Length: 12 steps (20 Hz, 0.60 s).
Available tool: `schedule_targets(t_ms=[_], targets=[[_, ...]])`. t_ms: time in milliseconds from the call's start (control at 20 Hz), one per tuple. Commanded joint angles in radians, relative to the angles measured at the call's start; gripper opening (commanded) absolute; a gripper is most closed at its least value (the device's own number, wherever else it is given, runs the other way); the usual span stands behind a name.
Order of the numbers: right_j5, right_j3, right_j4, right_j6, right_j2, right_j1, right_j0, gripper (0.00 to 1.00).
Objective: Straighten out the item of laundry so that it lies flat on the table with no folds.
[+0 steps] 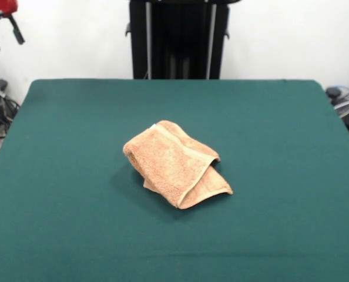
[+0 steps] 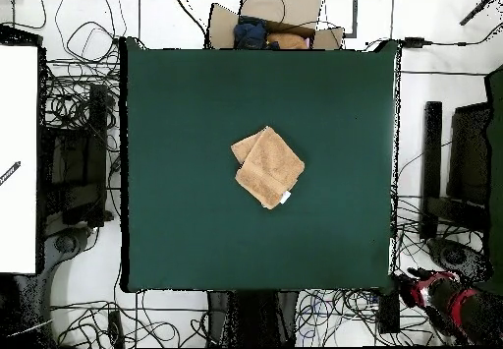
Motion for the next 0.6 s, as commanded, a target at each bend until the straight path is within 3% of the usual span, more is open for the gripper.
schedule_targets(t_ms=[50, 600], targets=[[-0.129, 0.164, -0.012, 0.247, 0.008, -0.041, 0.018, 1.0], [-0.246, 0.356, 0.016, 0.314, -0.005, -0.152, 0.043, 1.0]])
